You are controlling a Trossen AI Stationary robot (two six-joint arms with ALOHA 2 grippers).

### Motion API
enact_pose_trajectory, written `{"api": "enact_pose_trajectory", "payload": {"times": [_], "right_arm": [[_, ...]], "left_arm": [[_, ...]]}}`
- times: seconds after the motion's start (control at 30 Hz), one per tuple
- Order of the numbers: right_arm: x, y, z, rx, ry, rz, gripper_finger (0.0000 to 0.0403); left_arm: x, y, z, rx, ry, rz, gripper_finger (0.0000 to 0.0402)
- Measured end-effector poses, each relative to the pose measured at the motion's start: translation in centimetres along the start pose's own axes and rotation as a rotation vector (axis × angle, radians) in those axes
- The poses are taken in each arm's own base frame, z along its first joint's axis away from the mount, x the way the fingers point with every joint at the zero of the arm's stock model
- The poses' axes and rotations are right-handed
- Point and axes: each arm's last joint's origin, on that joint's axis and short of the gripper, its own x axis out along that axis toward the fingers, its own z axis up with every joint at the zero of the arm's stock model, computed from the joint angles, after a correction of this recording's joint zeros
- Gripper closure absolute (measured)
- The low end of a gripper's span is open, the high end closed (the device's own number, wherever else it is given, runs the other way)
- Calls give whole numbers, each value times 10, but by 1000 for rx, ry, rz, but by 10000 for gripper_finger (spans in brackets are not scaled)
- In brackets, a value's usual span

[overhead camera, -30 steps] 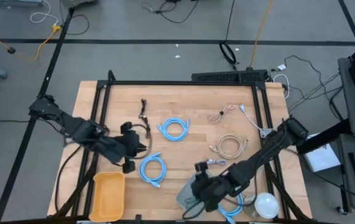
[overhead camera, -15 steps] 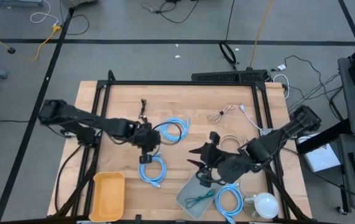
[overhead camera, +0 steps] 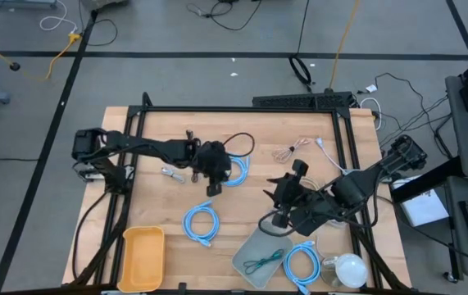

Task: Sort cables
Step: Put the top blue HDMI cable into the yellow bin

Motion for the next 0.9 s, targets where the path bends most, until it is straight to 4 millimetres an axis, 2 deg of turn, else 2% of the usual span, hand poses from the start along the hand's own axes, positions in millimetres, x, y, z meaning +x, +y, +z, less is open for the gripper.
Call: {"api": "enact_pose_trajectory", "payload": {"times": [0.13,0.23,0.37,0.5,0.73,0.9], "right_arm": [[5,-5,3,23,0,-22,269],[10,-8,2,45,8,-44,269],[14,-11,-1,94,32,-64,269],[13,-13,-2,117,35,-72,269],[8,-17,0,141,8,-86,269],[8,-18,1,143,7,-83,269]], "left_arm": [[5,6,27,81,-16,105,345],[16,14,40,131,63,118,348],[44,31,34,104,296,39,323],[68,37,14,99,500,-14,262],[71,18,20,206,468,9,164],[68,9,22,156,451,15,146]]}}
